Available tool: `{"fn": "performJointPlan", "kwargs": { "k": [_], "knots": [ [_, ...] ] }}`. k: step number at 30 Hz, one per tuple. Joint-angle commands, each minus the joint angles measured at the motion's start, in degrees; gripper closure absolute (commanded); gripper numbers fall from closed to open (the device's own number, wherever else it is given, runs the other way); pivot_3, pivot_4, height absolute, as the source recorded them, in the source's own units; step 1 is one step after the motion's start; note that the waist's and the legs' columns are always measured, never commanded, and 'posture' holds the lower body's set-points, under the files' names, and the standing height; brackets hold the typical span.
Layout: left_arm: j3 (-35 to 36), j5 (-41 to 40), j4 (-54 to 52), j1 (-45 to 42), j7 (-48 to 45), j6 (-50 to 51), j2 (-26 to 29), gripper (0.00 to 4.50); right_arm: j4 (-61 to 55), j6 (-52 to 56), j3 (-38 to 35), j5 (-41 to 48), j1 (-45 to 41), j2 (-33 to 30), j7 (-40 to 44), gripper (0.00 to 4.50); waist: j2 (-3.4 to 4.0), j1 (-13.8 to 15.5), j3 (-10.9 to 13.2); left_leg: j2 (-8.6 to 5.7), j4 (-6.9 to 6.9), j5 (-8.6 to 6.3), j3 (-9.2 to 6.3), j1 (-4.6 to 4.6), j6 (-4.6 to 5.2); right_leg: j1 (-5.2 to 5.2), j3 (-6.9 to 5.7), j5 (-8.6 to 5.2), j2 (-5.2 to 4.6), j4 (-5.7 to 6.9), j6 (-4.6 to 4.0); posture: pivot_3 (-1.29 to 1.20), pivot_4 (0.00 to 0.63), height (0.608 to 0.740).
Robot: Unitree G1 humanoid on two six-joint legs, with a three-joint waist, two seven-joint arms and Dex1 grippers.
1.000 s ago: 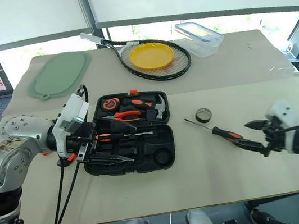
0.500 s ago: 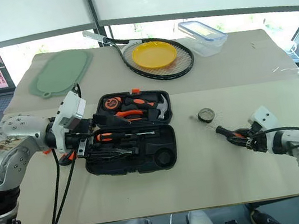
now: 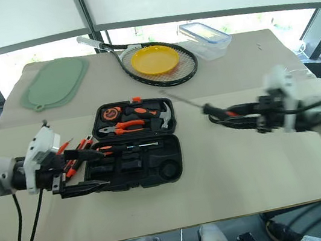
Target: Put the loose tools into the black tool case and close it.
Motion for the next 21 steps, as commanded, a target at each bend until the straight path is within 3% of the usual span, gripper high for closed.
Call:
{"fn": "performJointPlan", "kwargs": {
  "k": [1,7,21],
  "knots": [
    [3.8,-1.3,-1.6,1.5,0.8,0.2,1.4,0.0,0.1,-3.5,9.8,-6.2,-7.3,5.7,-0.6,3.46,0.04,0.6,0.0,-0.03,0.03,0.0,0.02,-0.05,0.0,-0.05,-0.01,0.0,-0.04,0.02,0.01,0.0,0.15,0.738],
    [5.0,-1.1,-1.0,2.2,2.1,-0.5,1.9,0.0,7.6,-10.4,22.6,-18.4,-13.8,14.5,-2.3,3.46,0.06,1.6,0.0,-0.1,0.12,-0.02,0.13,-0.29,0.03,-0.15,-0.13,0.02,-0.12,-0.02,0.05,0.0,0.15,0.738],
    [3.9,-2.7,-1.9,-0.2,5.6,-0.4,1.6,0.0,14.8,-12.8,26.0,-26.0,-15.3,19.3,-2.4,3.46,0.07,0.8,0.0,-0.07,0.09,0.04,0.22,-0.32,-0.06,-0.17,-0.18,0.01,-0.06,0.03,0.04,0.0,0.15,0.738]
  ]
}}
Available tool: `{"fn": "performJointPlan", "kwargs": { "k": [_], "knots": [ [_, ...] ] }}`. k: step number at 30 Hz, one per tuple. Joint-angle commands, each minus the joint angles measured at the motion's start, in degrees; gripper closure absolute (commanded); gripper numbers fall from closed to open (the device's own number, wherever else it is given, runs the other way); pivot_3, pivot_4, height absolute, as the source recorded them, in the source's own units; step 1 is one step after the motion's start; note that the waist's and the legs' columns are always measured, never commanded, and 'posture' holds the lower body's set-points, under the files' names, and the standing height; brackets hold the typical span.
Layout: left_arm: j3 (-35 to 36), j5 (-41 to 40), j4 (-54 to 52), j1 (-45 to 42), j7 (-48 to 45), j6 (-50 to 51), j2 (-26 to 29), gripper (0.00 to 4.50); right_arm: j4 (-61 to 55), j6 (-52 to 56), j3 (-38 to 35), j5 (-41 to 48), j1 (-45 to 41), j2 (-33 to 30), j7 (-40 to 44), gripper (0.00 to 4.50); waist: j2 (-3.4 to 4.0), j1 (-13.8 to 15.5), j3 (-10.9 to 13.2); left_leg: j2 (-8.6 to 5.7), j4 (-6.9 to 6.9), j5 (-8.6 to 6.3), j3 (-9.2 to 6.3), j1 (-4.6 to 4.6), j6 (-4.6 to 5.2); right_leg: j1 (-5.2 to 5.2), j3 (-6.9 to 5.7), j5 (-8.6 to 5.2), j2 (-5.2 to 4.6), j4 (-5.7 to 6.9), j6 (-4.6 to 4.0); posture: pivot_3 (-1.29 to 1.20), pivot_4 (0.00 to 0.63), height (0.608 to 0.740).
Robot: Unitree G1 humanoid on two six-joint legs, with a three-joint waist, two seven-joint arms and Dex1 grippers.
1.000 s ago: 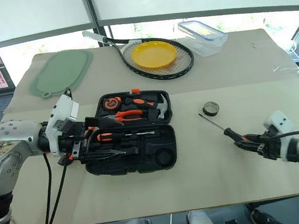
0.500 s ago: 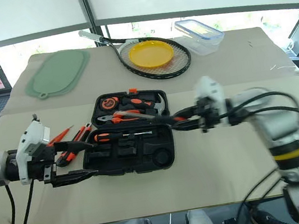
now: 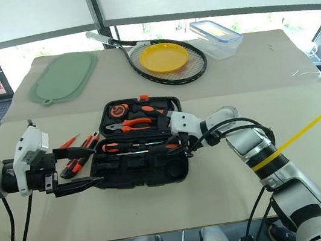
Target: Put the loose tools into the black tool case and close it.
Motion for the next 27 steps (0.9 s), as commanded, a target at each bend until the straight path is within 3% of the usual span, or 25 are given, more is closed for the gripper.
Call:
{"fn": "performJointPlan", "kwargs": {
  "k": [1,4,6,7,14,18,19,27],
  "knots": [
    [0.5,-0.6,-1.2,-1.1,0.6,-0.5,0.5,0.0,-0.6,-0.3,-0.7,-0.4,-0.6,0.0,0.5,3.46,0.0,-0.1,0.0,0.0,0.0,0.0,0.0,0.0,0.0,0.0,0.0,0.0,-0.01,0.0,0.0,0.0,0.15,0.738],
    [0.0,-0.4,-1.0,-1.5,0.7,-0.7,0.5,0.0,-1.0,1.1,-0.9,-0.3,-0.4,0.0,0.9,3.46,0.0,-0.1,0.0,0.0,0.0,0.0,0.01,0.01,0.0,0.01,0.0,0.0,-0.01,-0.01,0.0,0.0,0.15,0.738],
    [-0.7,-0.1,-0.5,-2.3,0.8,-1.0,0.4,0.0,-1.8,2.4,-1.1,0.2,-0.2,-0.2,1.2,2.43,0.0,-0.1,0.0,0.0,-0.01,0.0,0.01,0.01,0.0,0.01,-0.01,0.0,-0.01,-0.01,0.0,0.0,0.15,0.738],
    [-1.0,0.0,-0.3,-2.7,0.8,-1.1,0.4,0.0,-2.2,2.8,-1.3,0.4,-0.2,-0.2,1.2,2.28,0.0,-0.1,0.0,0.0,-0.01,0.0,0.01,0.01,0.0,0.02,-0.01,0.0,-0.01,-0.01,0.0,0.0,0.15,0.738],
    [-1.9,0.3,0.8,-3.9,0.7,-1.7,0.5,0.0,-11.5,13.9,-7.8,10.5,-1.2,1.7,0.9,0.03,0.01,-0.2,0.0,0.01,-0.02,0.0,-0.02,0.0,-0.01,0.0,0.0,0.0,0.0,0.0,0.0,0.0,0.15,0.738],
    [-2.5,0.7,1.4,-4.2,0.5,-2.2,0.3,0.0,-12.2,16.1,-8.3,11.1,-1.0,3.0,-1.7,0.03,0.01,-0.2,0.0,0.01,-0.03,-0.01,-0.02,0.01,0.0,0.01,-0.01,0.0,0.0,0.0,0.0,0.0,0.15,0.738],
    [-2.7,0.9,1.5,-4.2,0.5,-2.4,0.3,0.0,-11.5,16.1,-8.2,10.7,-1.0,3.5,-2.7,0.59,0.01,-0.3,0.0,0.01,-0.03,-0.01,0.0,0.01,0.0,0.01,-0.01,0.0,0.0,0.0,0.0,0.0,0.15,0.738],
    [-4.1,2.0,2.5,-4.4,0.1,-3.9,0.3,0.0,-6.6,13.8,-5.0,6.7,0.3,7.0,-7.5,3.2,0.01,-0.3,0.0,-0.01,-0.03,0.01,0.1,-0.01,-0.02,-0.01,-0.02,0.0,-0.01,0.0,-0.01,0.0,0.15,0.738]
  ]
}}
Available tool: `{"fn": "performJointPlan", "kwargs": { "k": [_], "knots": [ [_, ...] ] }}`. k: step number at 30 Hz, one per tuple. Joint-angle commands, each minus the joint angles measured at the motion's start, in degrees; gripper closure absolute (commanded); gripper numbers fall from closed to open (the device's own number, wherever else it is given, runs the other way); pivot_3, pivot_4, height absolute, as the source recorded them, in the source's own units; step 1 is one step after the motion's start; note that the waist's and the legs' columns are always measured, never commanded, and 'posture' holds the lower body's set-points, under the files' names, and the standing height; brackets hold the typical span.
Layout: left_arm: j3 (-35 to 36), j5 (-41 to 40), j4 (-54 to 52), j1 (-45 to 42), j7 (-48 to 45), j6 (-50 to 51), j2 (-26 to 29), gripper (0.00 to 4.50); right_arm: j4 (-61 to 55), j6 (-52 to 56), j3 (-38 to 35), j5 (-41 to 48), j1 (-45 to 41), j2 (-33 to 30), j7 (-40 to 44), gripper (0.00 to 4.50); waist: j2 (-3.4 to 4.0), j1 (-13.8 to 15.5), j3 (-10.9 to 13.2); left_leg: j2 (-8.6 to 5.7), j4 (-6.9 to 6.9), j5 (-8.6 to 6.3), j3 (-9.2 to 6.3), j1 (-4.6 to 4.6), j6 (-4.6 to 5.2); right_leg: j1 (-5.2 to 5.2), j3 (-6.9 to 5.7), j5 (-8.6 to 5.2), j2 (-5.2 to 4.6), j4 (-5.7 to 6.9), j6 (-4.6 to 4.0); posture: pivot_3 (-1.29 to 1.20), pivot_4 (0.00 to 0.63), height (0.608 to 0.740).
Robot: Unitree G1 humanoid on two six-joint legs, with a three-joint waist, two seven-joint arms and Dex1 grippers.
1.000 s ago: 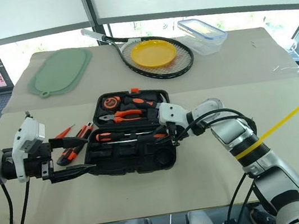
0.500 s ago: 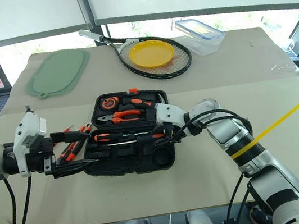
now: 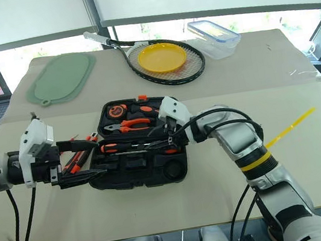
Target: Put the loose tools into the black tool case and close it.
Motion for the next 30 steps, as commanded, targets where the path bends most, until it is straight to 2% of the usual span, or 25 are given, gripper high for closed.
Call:
{"fn": "performJointPlan", "kwargs": {
  "k": [1,2,4,16,30],
  "knots": [
    [0.3,0.5,0.1,-1.1,-0.4,-1.5,0.3,0.0,0.1,-1.9,1.0,-1.2,0.3,0.8,-1.1,3.57,0.0,-0.1,0.0,0.0,0.0,0.0,0.0,0.0,0.0,0.0,0.0,0.0,0.0,0.0,0.0,0.0,0.15,0.738],
    [0.3,0.5,0.1,-1.1,-0.5,-1.5,0.3,0.0,0.0,-2.2,1.6,-1.5,0.6,0.9,-1.0,3.95,0.0,-0.1,0.0,0.0,0.0,0.0,0.01,0.0,0.0,0.0,0.0,0.0,0.0,0.0,0.0,0.0,0.15,0.738],
    [0.3,0.6,0.1,-1.1,-0.6,-1.5,0.4,0.0,-0.1,-2.5,2.3,-1.8,0.9,1.1,-1.1,4.43,0.0,-0.2,0.0,0.0,-0.01,0.0,0.0,0.0,0.0,0.0,0.0,0.0,0.0,0.0,0.0,0.0,0.15,0.738],
    [0.1,1.0,0.2,-1.2,-0.4,-1.8,0.0,0.0,5.4,-4.9,3.8,-4.9,-0.1,3.2,-2.9,4.43,0.01,-0.4,0.0,0.01,-0.02,0.0,-0.01,0.03,-0.01,0.0,0.0,0.0,0.01,0.01,0.0,0.0,0.15,0.738],
    [-0.4,1.5,0.1,-1.0,0.2,-2.3,-0.6,0.0,7.3,-7.2,6.9,-8.6,2.2,2.6,-2.9,4.43,0.01,-0.4,0.0,0.01,-0.01,0.02,-0.02,0.09,-0.03,0.05,0.0,0.0,0.0,0.05,-0.01,0.0,0.15,0.738]
  ]
}}
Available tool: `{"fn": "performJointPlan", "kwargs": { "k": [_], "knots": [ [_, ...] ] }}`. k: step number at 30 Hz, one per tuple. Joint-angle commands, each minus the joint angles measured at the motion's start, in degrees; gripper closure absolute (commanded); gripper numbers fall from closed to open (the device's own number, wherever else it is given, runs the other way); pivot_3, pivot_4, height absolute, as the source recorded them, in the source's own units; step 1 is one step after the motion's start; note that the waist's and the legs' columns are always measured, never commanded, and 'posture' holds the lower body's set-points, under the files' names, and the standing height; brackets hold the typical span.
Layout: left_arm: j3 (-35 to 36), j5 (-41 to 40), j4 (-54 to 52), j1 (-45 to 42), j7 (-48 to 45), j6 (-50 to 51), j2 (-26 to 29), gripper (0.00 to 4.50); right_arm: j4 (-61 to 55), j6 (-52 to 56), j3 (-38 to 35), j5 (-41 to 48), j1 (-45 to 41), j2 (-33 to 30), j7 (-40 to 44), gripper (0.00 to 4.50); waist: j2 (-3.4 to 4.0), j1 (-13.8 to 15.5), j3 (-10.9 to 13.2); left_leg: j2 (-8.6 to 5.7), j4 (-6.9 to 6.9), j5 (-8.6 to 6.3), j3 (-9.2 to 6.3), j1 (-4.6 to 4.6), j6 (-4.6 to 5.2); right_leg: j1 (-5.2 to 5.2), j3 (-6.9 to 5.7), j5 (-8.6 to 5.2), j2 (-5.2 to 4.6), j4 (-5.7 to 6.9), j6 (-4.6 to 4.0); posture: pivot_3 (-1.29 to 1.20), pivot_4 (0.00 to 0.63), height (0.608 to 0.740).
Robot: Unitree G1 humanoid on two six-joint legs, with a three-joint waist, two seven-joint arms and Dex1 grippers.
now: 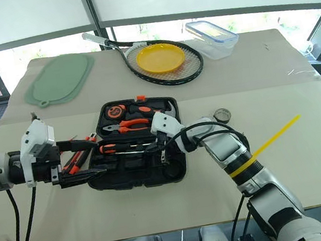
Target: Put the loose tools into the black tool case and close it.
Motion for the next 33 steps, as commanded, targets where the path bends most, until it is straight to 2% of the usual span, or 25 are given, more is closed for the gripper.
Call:
{"fn": "performJointPlan", "kwargs": {
  "k": [1,4,10,13,14,15,19,21,24,27,29,31,33],
  "knots": [
    [0.2,0.3,-1.0,-0.9,0.2,-1.3,-0.3,0.0,2.1,-0.9,1.5,-3.0,1.5,-0.5,-1.4,4.43,0.0,0.0,0.0,0.0,0.0,0.0,0.0,0.03,0.0,0.02,0.01,0.0,0.0,0.0,0.0,0.0,0.15,0.738],
    [0.1,0.5,-1.0,-0.7,0.3,-1.5,-0.4,0.0,2.6,-1.1,0.8,-2.8,1.3,0.0,-1.7,4.43,0.0,0.0,0.0,0.0,-0.01,0.0,-0.01,0.12,0.0,0.08,0.02,-0.01,0.0,0.02,-0.01,0.0,0.15,0.738],
    [3.6,0.4,-1.5,3.2,2.5,-0.9,-0.5,0.0,-10.2,7.3,-10.0,9.9,-1.3,-0.7,1.3,4.43,0.0,0.0,0.0,0.0,0.0,0.01,-0.08,0.09,-0.01,-0.06,0.08,-0.02,-0.04,0.31,-0.05,0.0,0.15,0.738],
    [7.8,1.3,-1.6,7.4,6.0,-0.4,-1.2,0.0,-16.5,12.2,-15.0,15.7,-2.1,-4.8,3.2,3.76,0.01,0.0,0.0,0.01,0.0,0.0,-0.21,-0.02,-0.01,-0.21,0.1,-0.03,-0.05,0.4,-0.06,0.0,0.15,0.738],
    [8.8,1.4,-1.7,8.4,6.7,-0.4,-1.4,0.0,-17.7,13.1,-15.9,16.8,-2.1,-5.8,3.5,3.37,0.01,0.0,0.0,0.01,0.0,0.0,-0.23,-0.02,0.0,-0.21,0.09,-0.03,-0.05,0.39,-0.06,0.0,0.15,0.738],
    [11.4,2.2,-2.0,11.2,7.8,-0.5,-1.9,0.0,-19.6,13.6,-17.5,18.6,-2.0,-7.9,4.9,3.01,0.01,0.0,0.0,0.01,-0.01,-0.01,-0.22,-0.01,0.01,-0.21,0.09,-0.03,-0.06,0.37,-0.06,0.0,0.15,0.738],
    [29.0,6.2,-3.0,31.1,9.2,-0.7,-7.6,0.0,-26.1,15.4,-25.5,26.4,1.0,-19.9,13.0,1.66,0.06,-0.3,0.1,0.05,-0.08,-0.09,-0.2,0.02,0.1,-0.24,0.11,-0.06,-0.14,0.24,-0.08,0.0,0.15,0.738],
    [33.2,7.4,-3.1,37.1,8.5,-2.2,-9.2,0.0,-27.1,15.1,-26.2,27.4,2.9,-23.5,14.3,1.11,0.04,-0.3,0.1,0.07,-0.12,-0.17,-0.18,0.02,0.08,-0.19,0.08,-0.07,-0.12,-0.02,-0.1,0.0,0.15,0.738],
    [37.1,9.4,-1.3,42.4,7.1,-4.7,-9.6,0.0,-28.8,14.7,-27.5,29.1,6.0,-27.5,16.3,0.02,0.0,0.0,0.1,0.13,-0.12,-0.24,-0.23,0.1,0.04,-0.09,-0.04,-0.09,-0.08,-0.08,-0.14,0.0,0.15,0.738],
    [38.3,10.4,2.6,42.4,5.7,-6.0,-6.9,0.0,-29.8,14.5,-28.3,30.0,8.1,-28.8,15.7,0.02,0.03,0.8,0.1,0.13,-0.11,-0.25,-0.28,0.21,0.02,-0.02,-0.05,-0.13,-0.25,-0.09,-0.22,0.0,0.15,0.738],
    [36.6,11.0,6.3,39.8,4.3,-6.4,-3.0,0.0,-30.4,14.3,-28.2,30.3,8.9,-28.8,14.7,0.02,0.02,1.2,0.1,0.11,-0.1,-0.24,-0.27,0.21,0.03,-0.04,-0.04,-0.31,-0.31,-0.1,-0.54,0.0,0.15,0.738],
    [32.7,12.0,11.0,35.7,2.8,-6.6,1.5,0.0,-31.2,14.1,-28.1,30.7,9.5,-28.8,13.9,0.02,0.02,1.4,0.1,0.12,-0.08,-0.24,-0.28,0.2,0.03,-0.08,-0.06,-0.31,-0.31,-0.1,-0.55,0.0,0.15,0.738],
    [25.8,13.5,16.9,29.4,1.8,-6.5,6.5,0.0,-32.3,14.3,-28.1,31.3,10.1,-28.8,13.1,0.02,0.02,1.6,0.1,0.1,-0.09,-0.24,-0.27,0.19,0.03,-0.21,-0.08,-0.3,-0.33,-0.11,-0.54,0.0,0.15,0.738]
  ]
}}
